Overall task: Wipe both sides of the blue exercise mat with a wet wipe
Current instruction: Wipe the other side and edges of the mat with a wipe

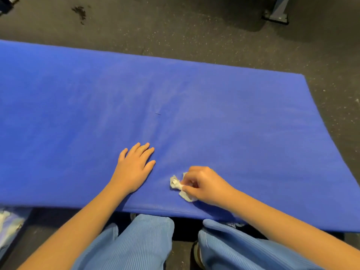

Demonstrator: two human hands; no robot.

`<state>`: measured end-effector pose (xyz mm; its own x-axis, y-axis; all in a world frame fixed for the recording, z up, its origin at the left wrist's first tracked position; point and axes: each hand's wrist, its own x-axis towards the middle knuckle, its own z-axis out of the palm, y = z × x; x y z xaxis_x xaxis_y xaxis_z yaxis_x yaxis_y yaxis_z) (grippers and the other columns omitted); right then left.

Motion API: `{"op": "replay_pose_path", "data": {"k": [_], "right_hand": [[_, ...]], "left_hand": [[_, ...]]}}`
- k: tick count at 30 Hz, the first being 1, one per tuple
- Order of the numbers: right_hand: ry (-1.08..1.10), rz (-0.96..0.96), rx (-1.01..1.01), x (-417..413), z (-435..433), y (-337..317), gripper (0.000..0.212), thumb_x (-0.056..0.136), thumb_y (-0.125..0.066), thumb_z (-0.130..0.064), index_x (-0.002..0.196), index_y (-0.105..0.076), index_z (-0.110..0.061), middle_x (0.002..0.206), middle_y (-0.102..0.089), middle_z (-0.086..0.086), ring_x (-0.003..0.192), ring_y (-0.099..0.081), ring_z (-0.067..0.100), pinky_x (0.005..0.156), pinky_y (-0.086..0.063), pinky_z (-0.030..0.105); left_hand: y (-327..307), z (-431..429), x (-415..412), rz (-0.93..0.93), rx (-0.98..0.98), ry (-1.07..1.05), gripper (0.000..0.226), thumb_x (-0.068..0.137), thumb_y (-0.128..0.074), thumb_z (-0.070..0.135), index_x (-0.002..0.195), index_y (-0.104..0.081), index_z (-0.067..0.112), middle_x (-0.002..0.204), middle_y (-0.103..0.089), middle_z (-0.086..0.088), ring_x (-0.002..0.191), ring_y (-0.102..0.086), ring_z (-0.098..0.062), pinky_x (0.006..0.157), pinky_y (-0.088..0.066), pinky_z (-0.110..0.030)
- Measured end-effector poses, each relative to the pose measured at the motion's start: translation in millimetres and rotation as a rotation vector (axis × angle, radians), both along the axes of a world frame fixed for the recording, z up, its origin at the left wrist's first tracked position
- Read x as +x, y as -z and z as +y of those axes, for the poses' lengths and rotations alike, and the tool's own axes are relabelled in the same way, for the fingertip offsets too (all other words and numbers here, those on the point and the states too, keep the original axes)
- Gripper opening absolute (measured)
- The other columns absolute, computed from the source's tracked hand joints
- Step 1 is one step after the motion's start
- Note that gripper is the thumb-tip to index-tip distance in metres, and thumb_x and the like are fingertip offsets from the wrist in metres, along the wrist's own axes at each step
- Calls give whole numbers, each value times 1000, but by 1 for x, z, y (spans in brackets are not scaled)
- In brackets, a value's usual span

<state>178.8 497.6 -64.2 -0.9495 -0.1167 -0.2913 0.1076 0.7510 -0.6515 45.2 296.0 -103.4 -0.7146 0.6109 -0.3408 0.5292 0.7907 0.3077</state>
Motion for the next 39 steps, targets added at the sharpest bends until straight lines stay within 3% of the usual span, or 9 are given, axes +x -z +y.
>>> {"op": "replay_pose_path", "data": {"k": [3, 9, 14, 16, 21, 25, 31, 36, 39], "right_hand": [[227, 65, 211, -23, 9, 20, 20, 86, -55, -23, 86, -66, -6, 88, -57, 11, 78, -57, 34, 64, -40, 36], [-104, 99, 46, -11, -2, 21, 38, 84, -40, -39, 83, -68, -13, 82, -56, 6, 71, -55, 27, 54, -43, 33], [413, 202, 346, -60, 34, 61, 30, 88, -59, -21, 62, -47, -10, 66, -28, 1, 56, -31, 27, 45, -15, 23], [280, 216, 272, -57, 15, 65, 6, 86, -59, -11, 80, -62, -10, 68, -31, 2, 59, -32, 26, 44, -18, 25], [-95, 246, 91, -60, 10, 48, 19, 86, -51, -22, 79, -65, -11, 75, -53, 8, 66, -51, 28, 48, -39, 30], [456, 131, 253, -93, 47, 62, 11, 89, -53, -16, 79, -56, -11, 75, -55, 14, 64, -45, 28, 56, -40, 36], [-58, 221, 78, -71, 18, 54, 15, 84, -58, -15, 74, -64, -6, 77, -54, 10, 67, -52, 29, 53, -45, 33], [373, 230, 273, -112, 58, 81, 18, 89, -58, -8, 73, -54, -2, 78, -40, 8, 67, -54, 35, 54, -47, 38], [240, 248, 192, -108, 30, 76, 20, 87, -58, -8, 70, -58, 2, 82, -50, 16, 68, -53, 34, 55, -40, 34]], "left_hand": [[2, -1, -2, 10, -9, -12, 91, 74, 1, 63, 147, -39, 26, 157, -28, 8, 148, -15, -17, 118, -8, -42], [5, -1, -2, 16, -26, -9, 87, 77, 0, 62, 147, -39, 26, 157, -28, 8, 148, -15, -17, 117, -8, -41], [10, -1, -3, 26, -10, -15, 83, 81, -4, 61, 145, -42, 26, 155, -32, 9, 147, -18, -17, 117, -9, -42], [9, -3, -3, 24, -12, -7, 82, 80, -6, 62, 143, -44, 26, 154, -34, 9, 146, -21, -17, 116, -11, -41], [9, 10, -34, 47, 59, 10, 75, 80, -17, 58, 125, -59, 16, 128, -54, 3, 125, -46, -23, 102, -29, -37], [20, 20, -40, 24, -68, 7, 92, 76, 2, 61, 151, -29, 18, 159, -22, 4, 149, -11, -20, 119, -7, -43], [26, 20, -38, 32, -91, -3, 92, 76, 7, 61, 154, -21, 22, 162, -14, 6, 150, -3, -16, 120, -2, -41], [25, 20, -35, 31, -111, 4, 92, 76, 9, 61, 154, -19, 22, 162, -11, 7, 150, -1, -15, 120, 1, -40], [26, 20, -36, 26, -109, -1, 91, 77, 8, 60, 154, -20, 23, 162, -13, 7, 150, -2, -16, 120, -1, -40]]}}
